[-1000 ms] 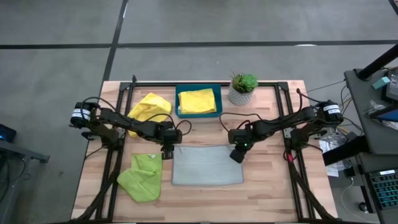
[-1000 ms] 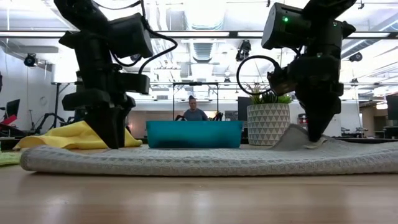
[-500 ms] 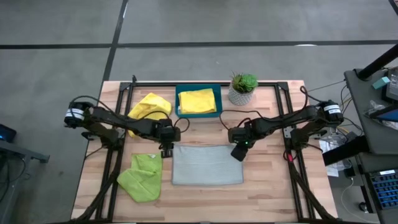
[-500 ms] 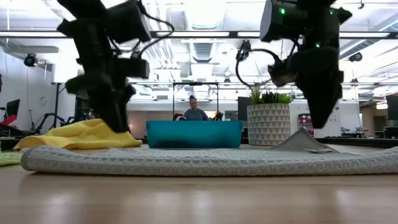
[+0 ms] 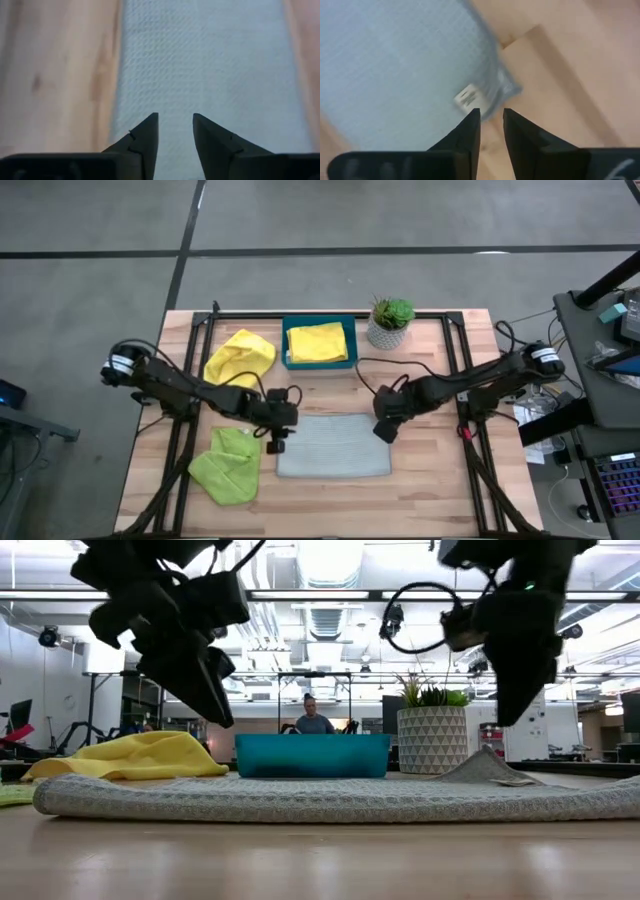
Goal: Fold microfiber towels
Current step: Fold the gray microfiber cloth
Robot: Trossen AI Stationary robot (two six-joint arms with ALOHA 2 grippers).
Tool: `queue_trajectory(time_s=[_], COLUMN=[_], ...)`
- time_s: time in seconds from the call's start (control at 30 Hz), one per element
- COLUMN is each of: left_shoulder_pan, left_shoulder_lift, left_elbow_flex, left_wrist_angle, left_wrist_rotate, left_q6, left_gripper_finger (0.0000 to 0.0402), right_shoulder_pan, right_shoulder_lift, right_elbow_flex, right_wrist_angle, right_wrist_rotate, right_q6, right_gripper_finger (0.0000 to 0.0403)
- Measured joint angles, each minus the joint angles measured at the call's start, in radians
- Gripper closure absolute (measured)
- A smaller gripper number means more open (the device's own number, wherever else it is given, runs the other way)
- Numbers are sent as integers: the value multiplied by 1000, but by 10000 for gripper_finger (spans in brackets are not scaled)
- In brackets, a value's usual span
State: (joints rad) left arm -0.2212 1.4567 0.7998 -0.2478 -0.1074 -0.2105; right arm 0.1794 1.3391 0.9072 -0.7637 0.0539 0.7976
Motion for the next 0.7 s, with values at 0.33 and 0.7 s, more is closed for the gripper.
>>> queue_trajectory(time_s=[0.33,0.7], left_shoulder_pan=[-105,-105], left_shoulder_lift=[150,289], left_elbow_flex=[0,21], left_wrist_angle=[236,281], left_wrist_rotate=[-16,-39], left_q6=[-149,-204], left_gripper_finger=[358,389], right_shoulder_pan=[177,227], right_shoulder_lift=[-103,18], right_elbow_flex=[-114,-195], right_wrist_angle=[182,432], right_wrist_rotate=[0,277], right_q6=[137,24], right_gripper_finger=[301,349])
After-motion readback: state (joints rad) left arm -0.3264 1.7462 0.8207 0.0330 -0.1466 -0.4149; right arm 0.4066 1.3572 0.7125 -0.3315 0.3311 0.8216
